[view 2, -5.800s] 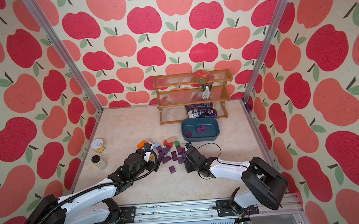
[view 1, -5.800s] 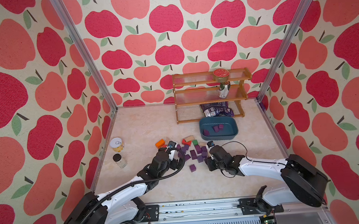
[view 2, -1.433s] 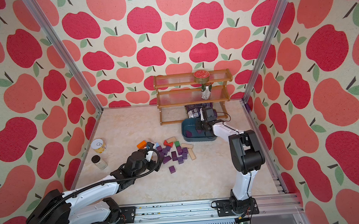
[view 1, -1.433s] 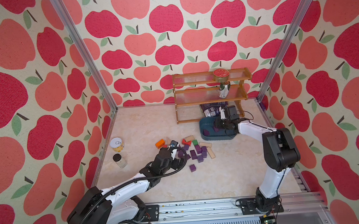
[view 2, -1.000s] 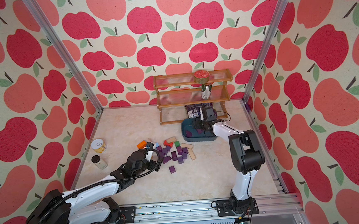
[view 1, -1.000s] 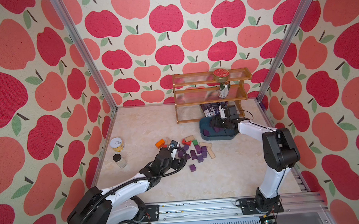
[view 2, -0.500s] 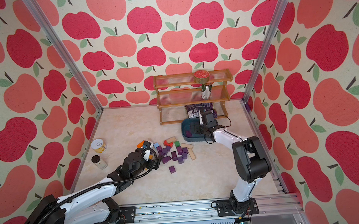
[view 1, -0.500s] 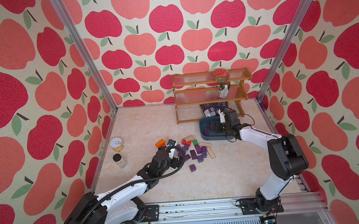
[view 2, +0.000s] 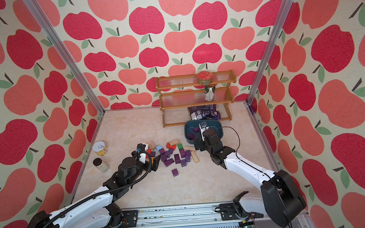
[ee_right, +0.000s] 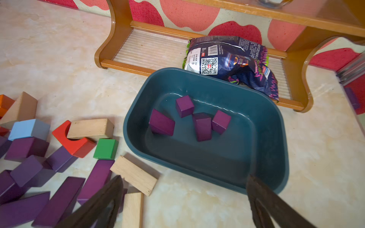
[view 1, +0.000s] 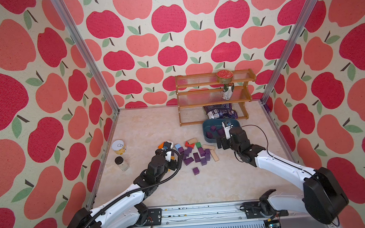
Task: Pick purple bricks into the storage bin
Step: Pick up the building block from the center of the board.
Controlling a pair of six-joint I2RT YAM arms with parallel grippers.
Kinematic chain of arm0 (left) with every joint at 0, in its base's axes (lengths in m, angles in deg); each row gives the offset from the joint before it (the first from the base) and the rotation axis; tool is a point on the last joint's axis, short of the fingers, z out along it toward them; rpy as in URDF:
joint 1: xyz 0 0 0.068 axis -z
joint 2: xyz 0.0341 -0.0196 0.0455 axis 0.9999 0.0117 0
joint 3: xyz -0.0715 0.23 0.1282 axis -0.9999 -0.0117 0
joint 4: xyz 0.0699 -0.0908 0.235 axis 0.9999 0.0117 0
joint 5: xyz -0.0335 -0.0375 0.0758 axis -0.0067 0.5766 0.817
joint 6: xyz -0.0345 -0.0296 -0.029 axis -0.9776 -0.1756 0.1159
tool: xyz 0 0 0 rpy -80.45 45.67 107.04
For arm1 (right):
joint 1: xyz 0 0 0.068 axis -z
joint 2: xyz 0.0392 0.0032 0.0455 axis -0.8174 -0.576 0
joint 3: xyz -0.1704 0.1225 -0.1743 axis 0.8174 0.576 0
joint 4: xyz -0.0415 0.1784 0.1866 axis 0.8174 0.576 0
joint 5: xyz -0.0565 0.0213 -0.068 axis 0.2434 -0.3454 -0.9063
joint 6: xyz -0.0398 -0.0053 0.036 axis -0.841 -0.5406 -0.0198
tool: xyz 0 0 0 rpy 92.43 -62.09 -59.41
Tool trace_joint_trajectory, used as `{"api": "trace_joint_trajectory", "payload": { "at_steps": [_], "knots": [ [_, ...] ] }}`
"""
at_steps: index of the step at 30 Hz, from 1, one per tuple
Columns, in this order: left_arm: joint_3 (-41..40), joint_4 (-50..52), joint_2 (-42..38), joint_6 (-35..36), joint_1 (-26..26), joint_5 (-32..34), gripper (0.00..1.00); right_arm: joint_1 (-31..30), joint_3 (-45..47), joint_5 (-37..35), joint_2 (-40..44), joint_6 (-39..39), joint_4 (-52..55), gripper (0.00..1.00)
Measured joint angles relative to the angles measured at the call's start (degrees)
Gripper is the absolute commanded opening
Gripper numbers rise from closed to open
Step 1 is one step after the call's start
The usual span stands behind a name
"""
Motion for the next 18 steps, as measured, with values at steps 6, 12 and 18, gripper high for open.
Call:
{"api": "trace_joint_trajectory", "payload": {
  "at_steps": [6,12,18],
  "knots": [
    [-1.33,-0.2,0.09,0.24,0.0,0.33,0.99,0.0,5.49,-0.26,9.2,-1.84,0.11,0.99],
    [-1.33,-0.26,2.6,0.94,-0.11,1.36,0.99,0.02,12.07,1.66,19.58,-4.46,-1.36,0.99],
    [-1.14,-0.35,6.08,1.75,-0.28,1.51,0.99,0.02,12.94,6.86,20.94,-6.93,-1.01,0.99]
  ]
}}
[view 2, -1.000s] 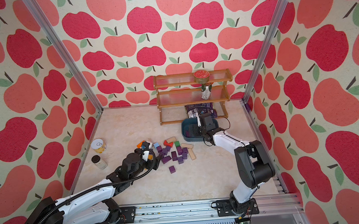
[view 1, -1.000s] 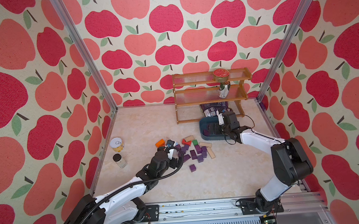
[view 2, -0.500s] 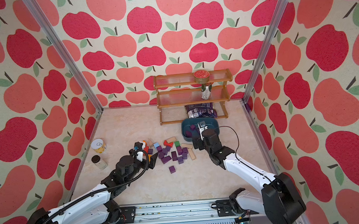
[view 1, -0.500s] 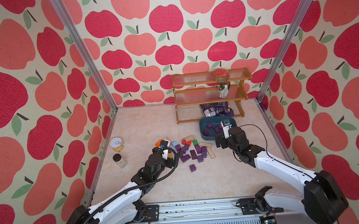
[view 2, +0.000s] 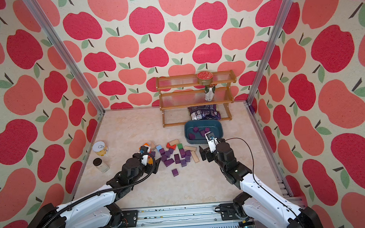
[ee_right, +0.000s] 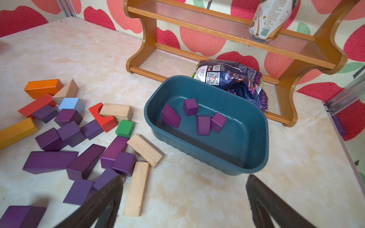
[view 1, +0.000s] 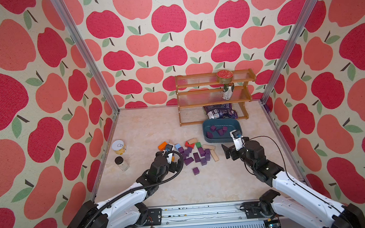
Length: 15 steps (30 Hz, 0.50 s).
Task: Pick purple bricks into the storage bin
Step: Pick up the building block from the center of the board.
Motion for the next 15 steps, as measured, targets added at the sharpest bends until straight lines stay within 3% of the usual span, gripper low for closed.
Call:
{"api": "trace_joint_trajectory", "payload": {
  "at_steps": [6,15],
  "knots": [
    [3.04,3.41,-0.02,-1.05,0.57,2.23,0.99,0.0,0.31,0.96,-0.57,0.04,-0.07,0.99],
    [7.39,16.61,-7.3,-6.14,4.9,7.69,0.99,0.04,6.49,-0.33,0.07,1.33,-3.74,0.99]
  ]
}}
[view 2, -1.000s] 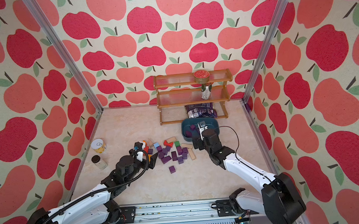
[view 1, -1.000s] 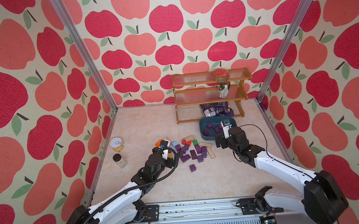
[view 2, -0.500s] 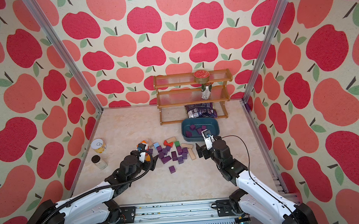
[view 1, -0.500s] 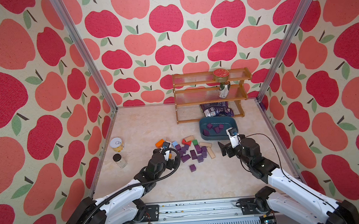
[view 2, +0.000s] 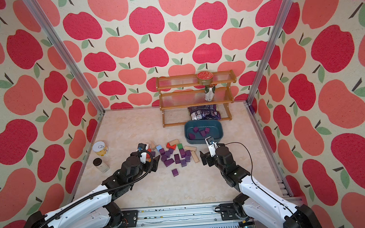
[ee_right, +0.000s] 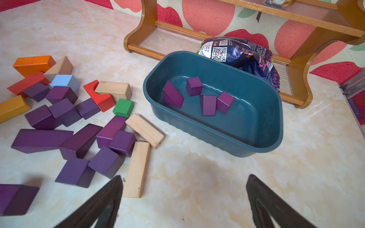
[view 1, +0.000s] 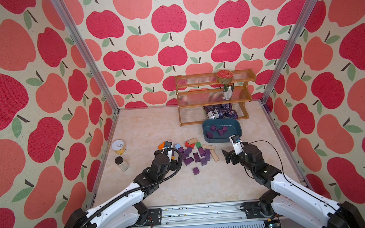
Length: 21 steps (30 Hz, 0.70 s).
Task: Pick purple bricks into the storage bin
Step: Pick up the building block from the center of the board.
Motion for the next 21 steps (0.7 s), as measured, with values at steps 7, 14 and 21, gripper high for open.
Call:
{"api": "trace_joint_trajectory", "payload": {
  "at_steps": [7,14,21],
  "knots": [
    [2.27,8.44,-1.9,-3.63,4.07,1.29,0.99,0.0,3.3,1.27,1.11,0.55,-5.44,0.99],
    [4.28,12.11,1.14,-6.88,7.02,0.83,0.99,0.0,3.91,2.21,-2.82,0.9,-8.81,0.99],
    [5.01,14.19,6.91,-8.96,11.39,0.26,0.99,0.07,3.91,3.02,-5.92,0.92,-10.38,0.99]
  ]
}}
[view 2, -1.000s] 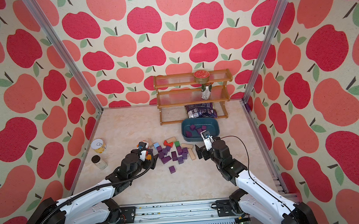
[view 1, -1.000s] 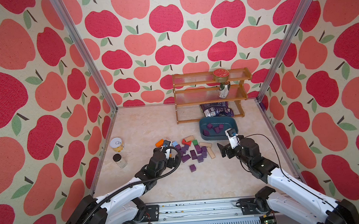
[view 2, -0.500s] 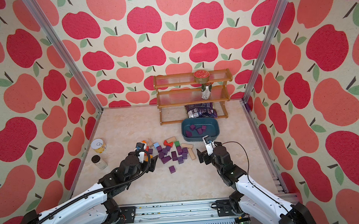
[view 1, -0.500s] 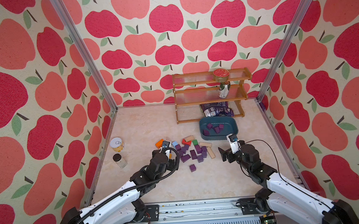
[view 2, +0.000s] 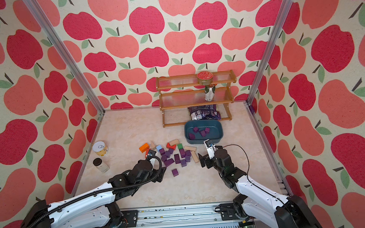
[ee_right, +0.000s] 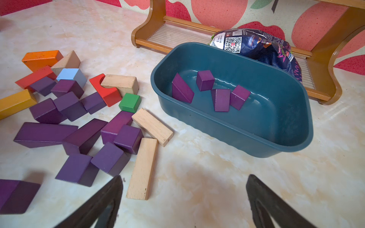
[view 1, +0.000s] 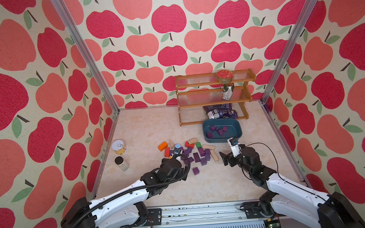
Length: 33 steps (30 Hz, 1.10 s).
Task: Pick purple bricks into the storage bin
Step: Pick up the building block from the center of the board.
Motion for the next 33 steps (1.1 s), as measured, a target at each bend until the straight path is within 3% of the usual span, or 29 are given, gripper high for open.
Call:
{"api": "trace_joint_trajectory", "payload": {
  "at_steps": [14,23,25,33],
  "knots": [
    [1.77,-5.01,14.23,3.41,2.29,-7.3,0.95,0.79,0.07,8.5,-1.05,0.61,-3.89,0.99],
    [4.39,-8.98,21.07,5.27,2.45,-11.21,0.82,0.79,0.07,10.34,-2.23,0.61,-4.0,0.99],
    [4.55,-9.75,21.77,5.57,2.45,-11.58,0.75,0.79,0.07,10.32,-2.23,0.61,-4.02,0.99],
    [7.02,-10.58,25.49,6.34,2.56,-12.11,0.69,1.14,0.07,10.29,-2.23,0.87,-4.0,0.99]
  ]
}}
